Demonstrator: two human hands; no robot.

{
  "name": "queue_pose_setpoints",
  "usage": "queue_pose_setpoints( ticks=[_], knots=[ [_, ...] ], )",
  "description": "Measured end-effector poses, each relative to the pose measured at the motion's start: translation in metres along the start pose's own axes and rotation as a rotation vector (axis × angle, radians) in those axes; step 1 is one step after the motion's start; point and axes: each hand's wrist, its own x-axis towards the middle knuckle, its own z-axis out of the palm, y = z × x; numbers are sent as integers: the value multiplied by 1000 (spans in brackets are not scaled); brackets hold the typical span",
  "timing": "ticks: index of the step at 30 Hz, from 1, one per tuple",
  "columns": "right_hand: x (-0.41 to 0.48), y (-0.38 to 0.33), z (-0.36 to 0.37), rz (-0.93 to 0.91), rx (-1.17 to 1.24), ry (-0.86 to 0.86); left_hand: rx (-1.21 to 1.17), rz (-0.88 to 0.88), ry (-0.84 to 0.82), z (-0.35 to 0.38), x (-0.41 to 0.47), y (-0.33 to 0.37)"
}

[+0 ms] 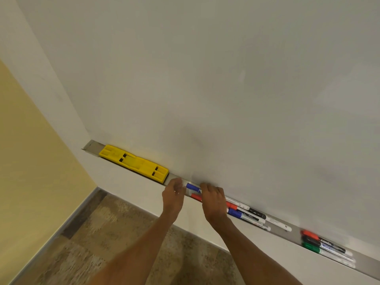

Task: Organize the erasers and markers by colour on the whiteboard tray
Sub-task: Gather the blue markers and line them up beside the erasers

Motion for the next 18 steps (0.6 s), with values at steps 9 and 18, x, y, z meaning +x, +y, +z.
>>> queue_pose_setpoints(
  ticks=[9,18],
  knots=[
    [-3,-10,-9,-45,247,132,-632,-274,-68,13,-25,15],
    [-20,15,-16,-47,525,27,-701,-353,-39,31,-45,19]
  ],
)
